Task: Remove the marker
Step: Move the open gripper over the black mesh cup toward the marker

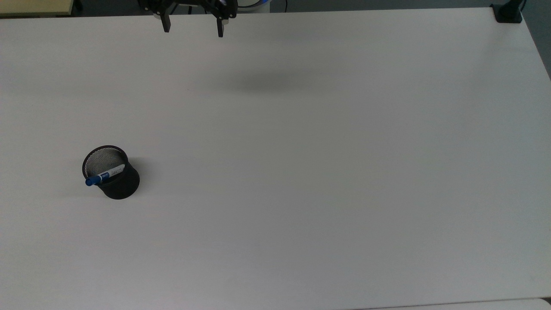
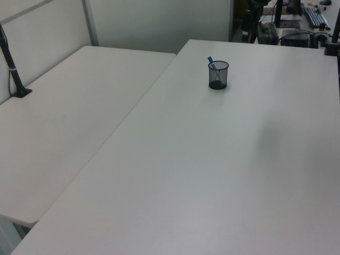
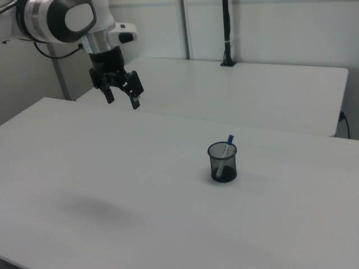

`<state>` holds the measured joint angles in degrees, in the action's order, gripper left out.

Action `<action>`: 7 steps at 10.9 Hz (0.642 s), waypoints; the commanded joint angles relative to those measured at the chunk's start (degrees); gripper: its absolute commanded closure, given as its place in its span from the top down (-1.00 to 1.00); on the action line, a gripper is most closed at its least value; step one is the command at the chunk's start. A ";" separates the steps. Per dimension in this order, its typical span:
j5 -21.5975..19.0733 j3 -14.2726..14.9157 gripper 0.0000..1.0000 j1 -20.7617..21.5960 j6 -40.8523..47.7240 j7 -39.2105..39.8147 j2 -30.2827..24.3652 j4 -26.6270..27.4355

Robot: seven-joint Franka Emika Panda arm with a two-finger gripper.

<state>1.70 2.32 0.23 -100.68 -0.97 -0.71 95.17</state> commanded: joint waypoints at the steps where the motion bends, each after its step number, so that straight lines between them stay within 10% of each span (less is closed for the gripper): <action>1: -0.29 0.58 1.00 -2.85 -2.05 12.07 1.58 0.28; 7: -0.90 1.11 1.00 -9.28 -23.11 15.66 9.48 0.20</action>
<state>1.71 2.87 -7.93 -115.25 14.83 5.80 95.42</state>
